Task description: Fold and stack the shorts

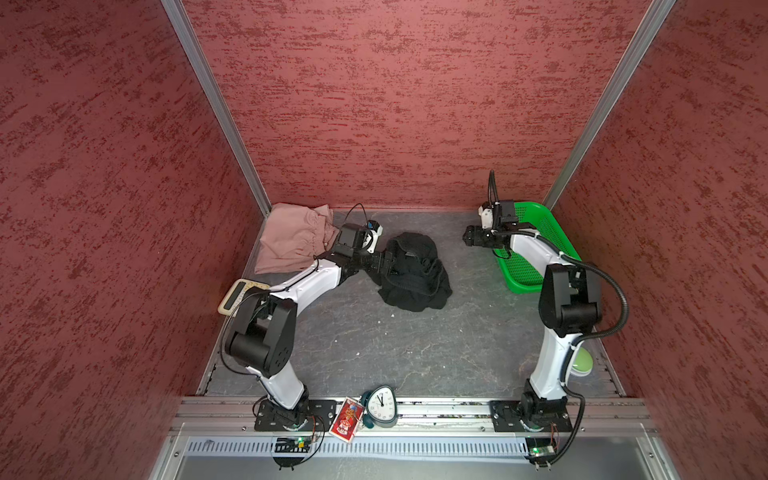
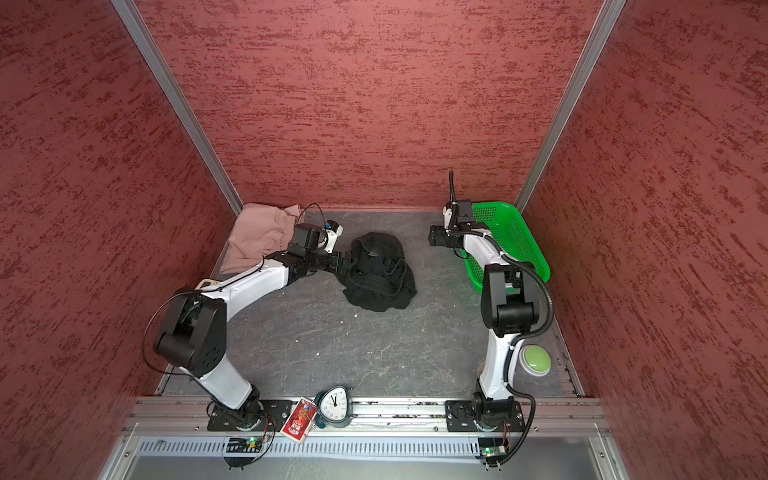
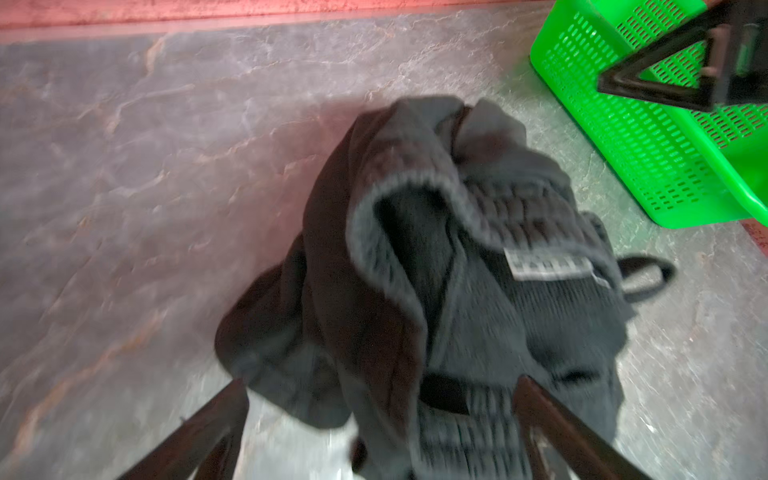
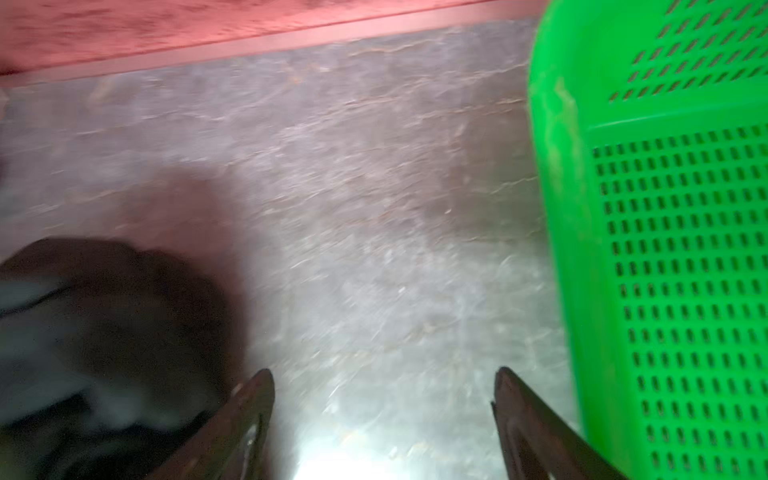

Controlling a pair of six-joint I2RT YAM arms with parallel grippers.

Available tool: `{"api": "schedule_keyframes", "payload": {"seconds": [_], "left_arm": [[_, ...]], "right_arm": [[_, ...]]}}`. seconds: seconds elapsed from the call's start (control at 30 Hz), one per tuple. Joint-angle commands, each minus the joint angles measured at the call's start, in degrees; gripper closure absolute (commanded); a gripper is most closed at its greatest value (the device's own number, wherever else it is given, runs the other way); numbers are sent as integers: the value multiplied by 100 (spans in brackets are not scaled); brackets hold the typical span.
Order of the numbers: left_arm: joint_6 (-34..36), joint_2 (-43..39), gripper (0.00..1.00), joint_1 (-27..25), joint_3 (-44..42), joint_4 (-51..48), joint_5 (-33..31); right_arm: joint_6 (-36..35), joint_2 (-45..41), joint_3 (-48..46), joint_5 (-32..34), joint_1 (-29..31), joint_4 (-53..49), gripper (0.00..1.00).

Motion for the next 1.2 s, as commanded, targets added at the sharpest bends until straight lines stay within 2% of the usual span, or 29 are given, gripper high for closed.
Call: {"api": "schedule_keyframes", "payload": {"seconds": [0.0, 0.1, 0.23, 0.33, 0.4, 0.57, 0.67, 0.83, 1.0, 1.17], "left_arm": [[185, 546, 8, 161, 528, 261, 350], [143, 925, 18, 292, 965, 73, 561], [179, 984, 24, 380, 1036, 226, 824], [254, 1035, 29, 412, 1045, 329, 989], [312, 1150, 36, 425, 1126, 191, 1144], [330, 1161, 40, 425, 1025, 151, 1343], [334, 1116, 39, 425, 961, 139, 1373], [343, 1119, 40, 399, 925, 35, 1483], [382, 1163, 42, 300, 894, -81, 1466], [392, 1165, 46, 232, 824, -62, 1487]], "right_arm": [[78, -1261, -905, -647, 307, 638, 16], [285, -2210, -2006, -296, 893, 748, 17], [1114, -3201, -3372, -590, 1272, 1328, 20], [1565, -3499, -4088, -354, 1559, 1813, 25], [1823, -3410, -4325, -426, 1600, 2175, 29], [1873, -2978, -4316, -547, 1682, 2864, 32], [1835, -2609, -4081, -584, 1715, 3005, 39], [1843, -1911, -3720, -677, 1796, 3242, 41], [1957, -1446, -3552, -567, 1849, 3348, 56], [1973, -1288, -3443, -294, 1865, 3227, 63]]}}
